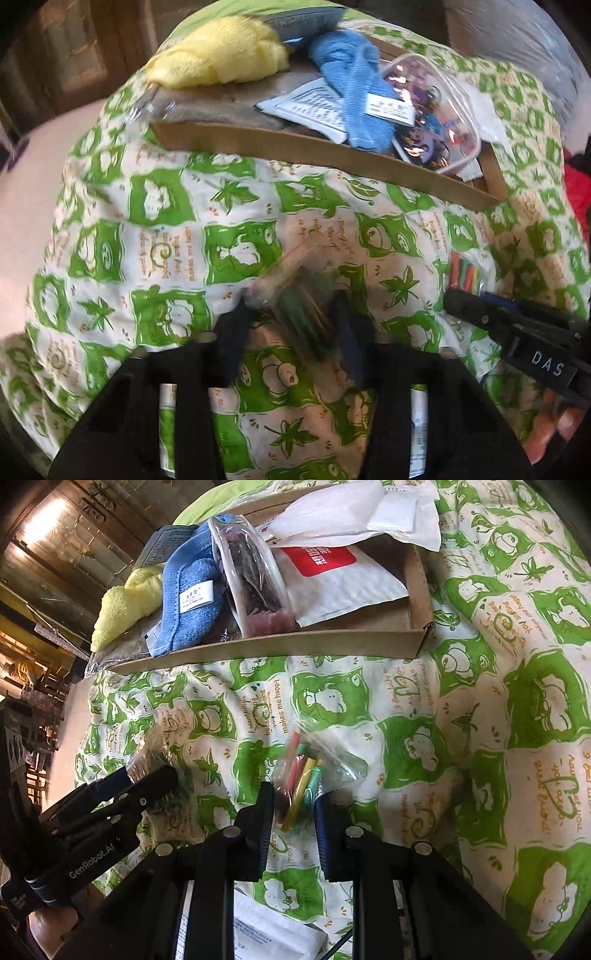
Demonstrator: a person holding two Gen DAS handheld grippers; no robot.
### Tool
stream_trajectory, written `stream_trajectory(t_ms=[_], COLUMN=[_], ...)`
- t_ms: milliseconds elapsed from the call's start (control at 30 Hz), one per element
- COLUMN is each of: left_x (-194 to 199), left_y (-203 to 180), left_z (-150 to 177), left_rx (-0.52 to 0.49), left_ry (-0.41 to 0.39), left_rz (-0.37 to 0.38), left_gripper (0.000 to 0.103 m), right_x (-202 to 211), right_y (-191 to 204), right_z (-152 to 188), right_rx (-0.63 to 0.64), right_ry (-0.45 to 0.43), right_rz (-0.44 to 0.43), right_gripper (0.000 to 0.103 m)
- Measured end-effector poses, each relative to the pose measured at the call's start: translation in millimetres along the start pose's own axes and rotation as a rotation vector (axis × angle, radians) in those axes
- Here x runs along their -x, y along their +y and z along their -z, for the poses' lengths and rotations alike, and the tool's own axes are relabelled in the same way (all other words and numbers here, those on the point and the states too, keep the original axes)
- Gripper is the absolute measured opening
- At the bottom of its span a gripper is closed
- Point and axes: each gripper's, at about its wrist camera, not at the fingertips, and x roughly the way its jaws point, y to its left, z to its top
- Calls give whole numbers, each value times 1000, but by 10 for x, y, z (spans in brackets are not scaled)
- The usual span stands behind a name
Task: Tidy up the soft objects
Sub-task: 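Grasp one pencil zip bag with left tool while right tool grasps the other, then lift and carry both pencil zip bags with both tools to tray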
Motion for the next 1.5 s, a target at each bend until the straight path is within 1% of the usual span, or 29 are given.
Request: stream_trajectory(t_ms=[33, 133, 233, 367, 467, 800, 900, 1033, 1067, 1333, 1500], left_x=[4, 16, 33, 107, 122, 183, 219, 273, 273, 382, 412], left_y=[-18, -105, -140, -121, -209, -219, -240, -233, -212, -39, 24], left_z=[2, 20, 21, 22, -5, -4, -10, -21, -25, -81, -95], left_rx=[-14, -62, -66, -67, -68, -78, -83, -88, -87, -46, -16], left_ry=[0, -14, -22, -39, -45, -61, -74, -89, -90, -128, -134], left_rz=[7, 2, 13, 23, 19, 6, -3, -11, -9, 17, 35], left_gripper=[22, 21, 20, 19, 19, 19, 19, 19, 19, 19, 19], right_x=[0, 10, 11, 36, 42, 45, 108, 277, 296, 326, 371], right_y=[11, 28, 38, 30, 24, 40, 58, 110, 113, 58, 19], right_z=[0, 11, 12, 15, 14, 21, 18, -5, -8, -42, -25], right_rx=[2, 0, -2, -7, -9, -4, 7, 35, 37, 17, 15], right_ry=[-1, -5, -8, -14, -15, -21, -54, -139, -148, -150, -153], right_rz=[1, 0, 0, 1, 1, 12, 32, 69, 71, 52, 49], right_gripper=[20, 20, 20, 20, 20, 20, 20, 20, 20, 20, 20])
